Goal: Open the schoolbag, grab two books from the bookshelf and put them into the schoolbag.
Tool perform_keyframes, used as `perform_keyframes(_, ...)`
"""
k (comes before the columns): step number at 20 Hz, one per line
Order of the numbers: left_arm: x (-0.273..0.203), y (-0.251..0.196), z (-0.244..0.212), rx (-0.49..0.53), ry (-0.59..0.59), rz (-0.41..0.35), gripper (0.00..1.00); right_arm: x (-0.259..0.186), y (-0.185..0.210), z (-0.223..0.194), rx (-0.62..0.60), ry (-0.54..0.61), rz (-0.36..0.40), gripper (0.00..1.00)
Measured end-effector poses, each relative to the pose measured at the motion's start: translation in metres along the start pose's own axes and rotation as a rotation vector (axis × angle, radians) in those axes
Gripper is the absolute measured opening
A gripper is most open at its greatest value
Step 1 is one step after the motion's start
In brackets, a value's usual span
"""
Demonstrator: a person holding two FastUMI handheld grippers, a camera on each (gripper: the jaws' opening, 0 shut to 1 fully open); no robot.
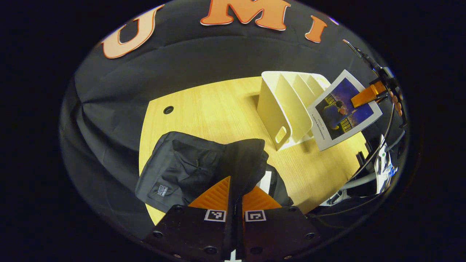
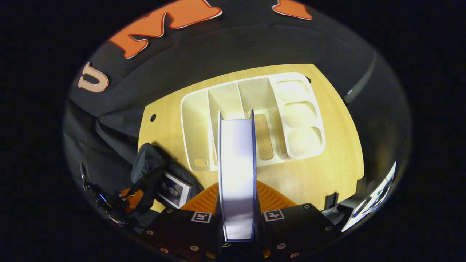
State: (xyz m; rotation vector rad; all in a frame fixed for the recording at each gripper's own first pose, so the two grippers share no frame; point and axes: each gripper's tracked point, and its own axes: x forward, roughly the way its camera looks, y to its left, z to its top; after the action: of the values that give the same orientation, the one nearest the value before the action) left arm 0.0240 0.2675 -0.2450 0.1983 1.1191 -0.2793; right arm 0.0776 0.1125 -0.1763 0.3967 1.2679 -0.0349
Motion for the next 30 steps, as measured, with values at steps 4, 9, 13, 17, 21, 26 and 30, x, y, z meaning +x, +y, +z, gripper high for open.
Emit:
perform_keyframes(4,-0.006,0.006,0.000,0.071,-0.019,-0.070,0.05,-0.024,0.015,-0.042,0.096,-0.040,0.016,0.37)
perform_keyframes(9,-0.008,0.009,0.000,0.145,-0.030,-0.149,0.05,-0.035,0.046,-0.096,0.252,-0.075,0.077,0.37)
perform_keyframes(13,-0.014,0.013,0.003,0.173,-0.035,-0.184,0.05,-0.033,0.085,-0.128,0.355,-0.076,0.209,0.36)
perform_keyframes(17,-0.022,0.014,0.005,0.184,-0.045,-0.214,0.05,-0.014,0.123,-0.144,0.367,-0.095,0.292,0.36)
perform_keyframes(21,-0.026,0.014,0.012,0.184,-0.059,-0.240,0.05,0.019,0.164,-0.150,0.354,-0.103,0.417,0.36)
perform_keyframes(26,-0.030,0.018,0.020,0.186,-0.075,-0.259,0.05,0.071,0.193,-0.163,0.390,-0.087,0.521,0.36)
perform_keyframes(30,-0.033,0.016,0.022,0.182,-0.082,-0.282,0.05,0.098,0.229,-0.165,0.393,-0.107,0.629,0.35)
